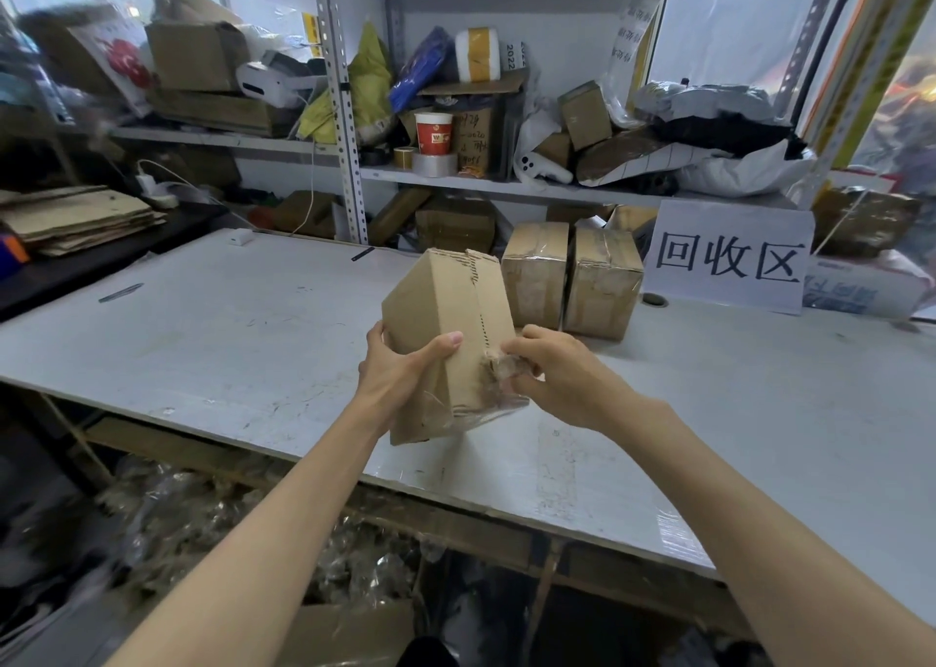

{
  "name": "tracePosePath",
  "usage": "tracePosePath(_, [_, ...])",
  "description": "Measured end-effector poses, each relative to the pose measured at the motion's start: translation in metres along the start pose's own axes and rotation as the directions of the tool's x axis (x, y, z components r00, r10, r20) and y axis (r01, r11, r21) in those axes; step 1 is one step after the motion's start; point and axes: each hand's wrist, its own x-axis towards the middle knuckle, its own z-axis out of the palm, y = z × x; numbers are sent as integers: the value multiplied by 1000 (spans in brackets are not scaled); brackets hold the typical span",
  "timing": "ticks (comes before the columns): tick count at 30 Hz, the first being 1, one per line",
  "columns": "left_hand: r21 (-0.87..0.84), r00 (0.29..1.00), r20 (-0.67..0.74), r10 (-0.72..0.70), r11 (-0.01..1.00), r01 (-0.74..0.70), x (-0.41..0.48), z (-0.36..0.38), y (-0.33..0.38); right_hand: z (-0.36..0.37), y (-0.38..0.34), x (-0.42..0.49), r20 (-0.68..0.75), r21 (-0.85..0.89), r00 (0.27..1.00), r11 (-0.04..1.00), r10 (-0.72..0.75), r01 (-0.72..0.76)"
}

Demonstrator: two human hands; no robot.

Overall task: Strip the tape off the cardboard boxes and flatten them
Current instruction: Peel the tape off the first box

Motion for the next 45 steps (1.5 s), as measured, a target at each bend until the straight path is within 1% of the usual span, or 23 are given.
tracePosePath(3, [23,999,1,34,999,-34,-3,1,3,-7,0,1,140,131,989,990,38,-57])
tracePosePath(5, [58,999,14,47,997,-47,-5,3,3,-12,1,2,268,215,960,967,75,-136])
tracePosePath(7, [81,998,48,47,995,-51,-8,7,3,-15,2,2,332,290,936,931,119,-221])
tracePosePath(8, [91,997,59,49,994,-55,-9,8,3,-14,4,2,344,279,928,929,141,-244])
tracePosePath(10, [96,998,29,50,994,-53,-9,9,5,-13,8,3,279,136,943,965,179,-224])
tracePosePath(11, [81,999,-1,37,996,-37,-8,8,6,-10,9,3,194,105,961,970,196,-219])
tracePosePath(12, [68,1000,-23,18,998,-16,-7,8,8,-9,9,0,91,148,974,964,209,-220])
tracePosePath(13, [70,999,-37,2,998,1,-7,7,9,-7,7,-2,-26,218,980,957,199,-188])
tracePosePath(14, [93,999,-46,-10,996,14,-8,8,10,-7,5,-5,-120,246,979,960,165,-131])
tracePosePath(15, [120,998,-60,-20,992,28,-9,10,11,-4,3,-6,-161,219,980,973,116,-79])
tracePosePath(17, [155,993,-108,-41,986,57,-11,15,11,6,-4,-8,-140,144,989,989,45,-25])
tracePosePath(19, [182,986,-159,-56,980,85,-11,19,11,16,-10,-11,-127,106,991,994,36,-22])
tracePosePath(21, [204,978,-197,-64,973,105,-11,21,10,23,-12,-14,-169,173,983,984,67,-38])
tracePosePath(24, [192,975,-214,-65,975,108,-13,21,9,23,-14,-15,-182,366,972,928,147,-72])
tracePosePath(26, [187,977,-210,-48,978,88,-14,21,11,20,-14,-13,-125,447,978,889,166,-94])
tracePosePath(28, [175,979,-200,-46,981,82,-14,22,13,15,-15,-11,-77,482,987,872,139,-85])
tracePosePath(31, [125,983,-168,-80,987,102,-16,26,13,13,-14,-13,-72,496,993,867,93,-46])
tracePosePath(33, [86,984,-147,-98,990,112,-17,28,13,14,-12,-15,-94,498,992,867,87,-29])
tracePosePath(35, [80,986,-120,-115,989,125,-17,30,14,17,-11,-17,-159,514,980,858,121,-23])
tracePosePath(37, [139,988,-98,-120,981,133,-18,33,15,18,-8,-18,-214,536,961,843,176,-35])
tracePosePath(40, [252,993,-85,-78,963,98,-19,31,15,18,-4,-18,-196,583,944,806,264,-105])
tracePosePath(42, [267,992,-76,-97,957,114,-16,27,16,18,-1,-19,-206,557,930,817,306,-146])
tracePosePath(45, [280,989,-72,-133,948,148,-13,22,19,18,-2,-21,-253,546,919,829,303,-123])
